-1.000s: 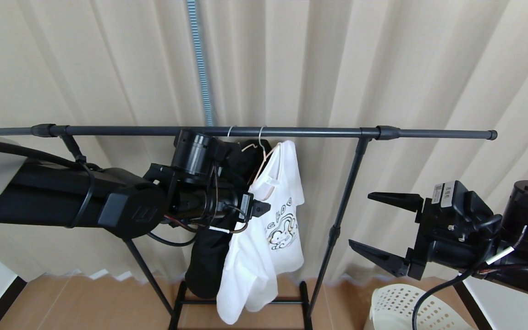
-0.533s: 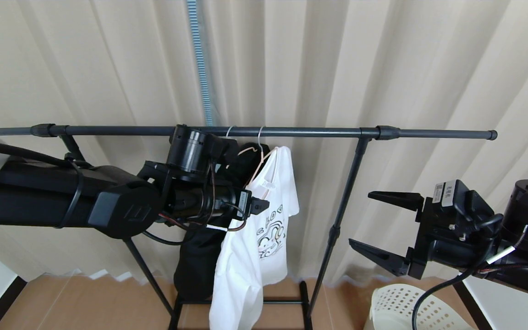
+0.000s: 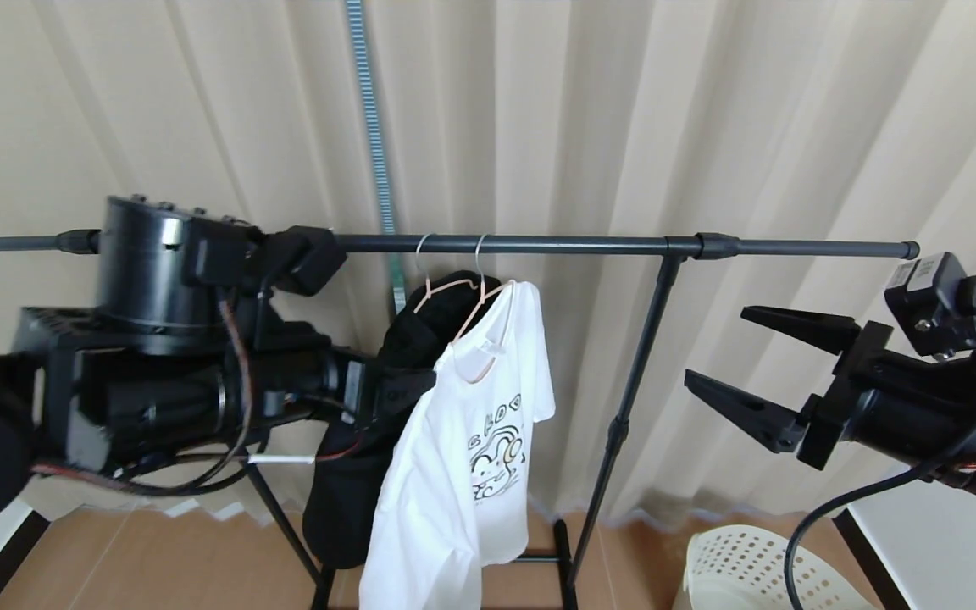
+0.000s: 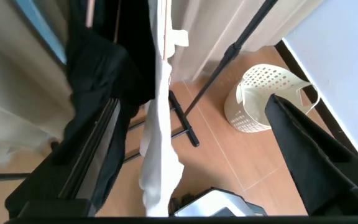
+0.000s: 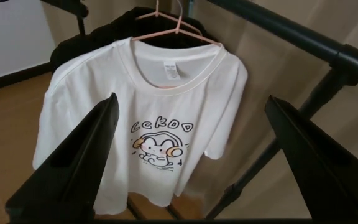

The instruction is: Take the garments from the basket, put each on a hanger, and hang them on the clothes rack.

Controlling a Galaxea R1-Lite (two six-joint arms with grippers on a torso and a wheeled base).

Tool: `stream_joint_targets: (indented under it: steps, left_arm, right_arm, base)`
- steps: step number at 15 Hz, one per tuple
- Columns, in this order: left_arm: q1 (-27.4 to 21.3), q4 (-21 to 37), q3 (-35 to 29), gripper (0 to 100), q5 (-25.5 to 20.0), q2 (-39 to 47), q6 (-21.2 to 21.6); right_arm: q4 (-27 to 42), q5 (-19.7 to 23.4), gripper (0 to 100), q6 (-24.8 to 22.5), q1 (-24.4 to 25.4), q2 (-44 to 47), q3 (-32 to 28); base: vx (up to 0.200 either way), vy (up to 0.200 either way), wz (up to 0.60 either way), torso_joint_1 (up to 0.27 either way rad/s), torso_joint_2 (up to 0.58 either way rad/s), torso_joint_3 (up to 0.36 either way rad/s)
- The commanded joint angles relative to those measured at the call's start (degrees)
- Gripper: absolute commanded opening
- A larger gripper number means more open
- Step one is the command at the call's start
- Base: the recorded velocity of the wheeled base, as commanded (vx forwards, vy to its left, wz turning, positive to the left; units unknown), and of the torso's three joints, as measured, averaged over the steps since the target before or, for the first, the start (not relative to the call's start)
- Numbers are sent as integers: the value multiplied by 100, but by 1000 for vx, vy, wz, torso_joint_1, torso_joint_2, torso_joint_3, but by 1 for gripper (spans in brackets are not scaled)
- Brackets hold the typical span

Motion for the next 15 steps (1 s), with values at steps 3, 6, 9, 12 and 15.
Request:
stream_joint_targets:
  steps: [3,6,9,12,15]
  left_arm:
    - [74,-25,2915,100,670,-3164,71]
    - [100,-8,4224,100,995,-4702,53]
    - [882,10,5068,100,1250,-5783,53]
    - [2640,142,5218,100,1189,-6662,203]
    - [2755,810,5174,100,670,-8315,449]
  right_arm:
    - [408,-195,100,181,15,-652,-288]
    - [434,-195,100,199,41,-625,-341]
    - [426,-195,100,287,41,-564,-315]
    - [417,-195,100,278,41,-564,-324]
    - [408,-195,100,278,32,-520,-306]
  base:
    - [0,0,0,0,0,0]
    - [0,0,0,0,0,0]
    - [0,0,0,0,0,0]
    - [0,0,0,0,0,0]
    - [0,0,0,0,0,0]
